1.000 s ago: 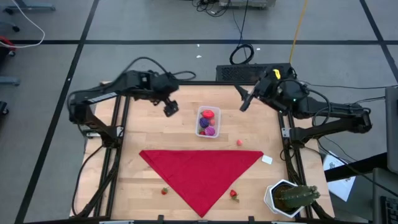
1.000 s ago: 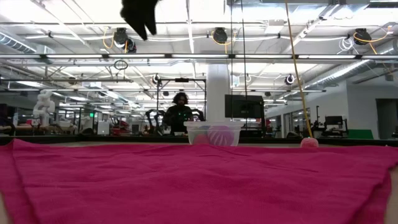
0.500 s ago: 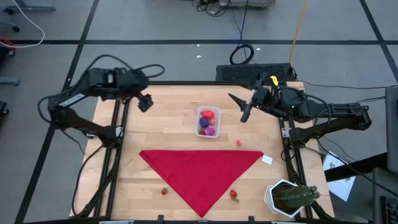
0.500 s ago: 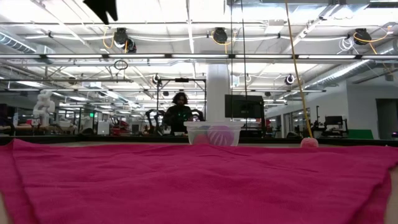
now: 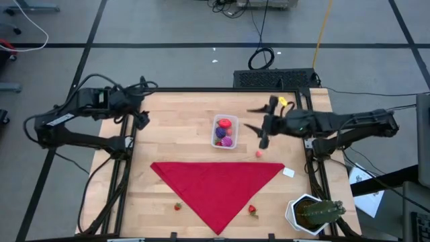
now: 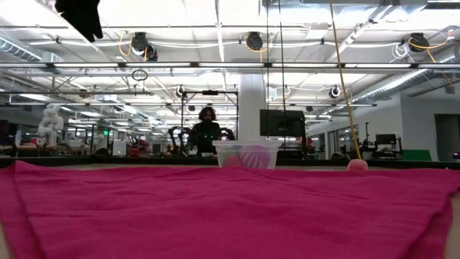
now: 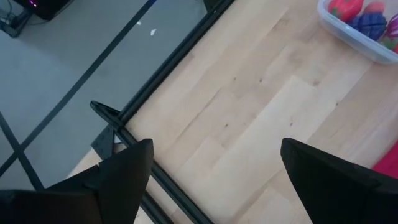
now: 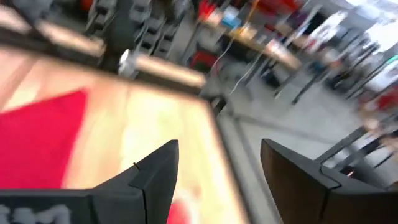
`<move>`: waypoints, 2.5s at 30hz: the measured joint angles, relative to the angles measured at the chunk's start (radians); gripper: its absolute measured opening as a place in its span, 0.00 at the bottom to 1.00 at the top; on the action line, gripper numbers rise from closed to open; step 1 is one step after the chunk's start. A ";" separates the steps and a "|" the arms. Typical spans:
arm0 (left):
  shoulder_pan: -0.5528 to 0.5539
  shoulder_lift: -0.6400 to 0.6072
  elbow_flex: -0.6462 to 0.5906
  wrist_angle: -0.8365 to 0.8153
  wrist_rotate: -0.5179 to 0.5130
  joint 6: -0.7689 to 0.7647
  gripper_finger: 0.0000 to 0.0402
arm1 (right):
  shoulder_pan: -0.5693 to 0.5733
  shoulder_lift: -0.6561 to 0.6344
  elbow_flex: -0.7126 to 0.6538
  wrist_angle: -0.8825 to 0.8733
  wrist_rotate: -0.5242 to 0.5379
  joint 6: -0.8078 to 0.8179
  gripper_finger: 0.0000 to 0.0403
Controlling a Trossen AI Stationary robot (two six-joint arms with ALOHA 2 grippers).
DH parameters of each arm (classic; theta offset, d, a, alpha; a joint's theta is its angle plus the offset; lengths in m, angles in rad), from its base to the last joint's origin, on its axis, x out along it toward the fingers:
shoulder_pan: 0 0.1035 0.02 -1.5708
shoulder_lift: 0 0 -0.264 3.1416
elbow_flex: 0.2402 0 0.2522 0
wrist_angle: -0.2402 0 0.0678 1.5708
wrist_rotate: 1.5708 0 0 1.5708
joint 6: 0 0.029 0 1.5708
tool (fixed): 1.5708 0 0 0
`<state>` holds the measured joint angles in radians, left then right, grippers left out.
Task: Pick and placing Produce into tupperware
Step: Put the pink peach into the transparent bin
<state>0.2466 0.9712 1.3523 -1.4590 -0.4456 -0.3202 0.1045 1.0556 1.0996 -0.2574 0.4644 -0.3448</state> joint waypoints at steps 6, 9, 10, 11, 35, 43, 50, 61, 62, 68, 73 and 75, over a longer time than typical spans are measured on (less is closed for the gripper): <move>0.000 -0.037 -0.043 0.027 0.000 0.001 0.90 | 0.042 0.032 0.000 -0.268 0.003 0.366 0.55; 0.000 -0.037 -0.044 0.058 0.000 0.005 0.90 | 0.043 0.033 0.000 -0.382 0.002 0.526 0.55; 0.000 -0.037 -0.043 0.072 0.001 0.011 0.90 | 0.042 0.033 0.000 -0.424 0.002 0.569 0.55; 0.000 -0.037 -0.044 0.086 0.001 0.016 0.90 | 0.041 0.033 0.000 -0.462 0.002 0.605 0.55; 0.000 -0.035 -0.044 0.126 0.039 0.061 0.90 | 0.096 0.034 0.000 -0.727 -0.180 1.035 0.55; 0.000 -0.035 -0.043 0.126 0.039 0.059 0.90 | 0.101 0.034 0.000 -0.712 -0.180 1.013 0.56; 0.000 -0.035 -0.043 0.126 0.040 0.059 0.90 | 0.101 0.034 0.000 -0.712 -0.180 1.006 0.70; 0.000 -0.035 -0.043 0.126 0.040 0.060 0.90 | 0.101 0.035 0.000 -0.683 -0.184 0.938 0.90; 0.000 -0.035 -0.043 0.126 0.040 0.062 0.90 | 0.102 0.044 0.000 -0.688 -0.208 0.916 0.90; 0.000 -0.035 -0.043 0.126 0.040 0.064 0.90 | 0.089 0.190 0.000 -0.754 -0.260 0.923 0.90; 0.000 -0.035 -0.043 0.129 0.040 0.063 0.90 | 0.060 0.340 0.000 -0.726 -0.349 0.910 0.90; 0.000 -0.035 -0.043 0.129 0.040 0.063 0.90 | 0.043 0.389 0.000 -0.715 -0.367 0.901 0.90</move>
<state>0.2466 0.9360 1.3090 -1.3300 -0.4057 -0.2569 0.1477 1.4443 1.0996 -0.9725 0.0979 0.5563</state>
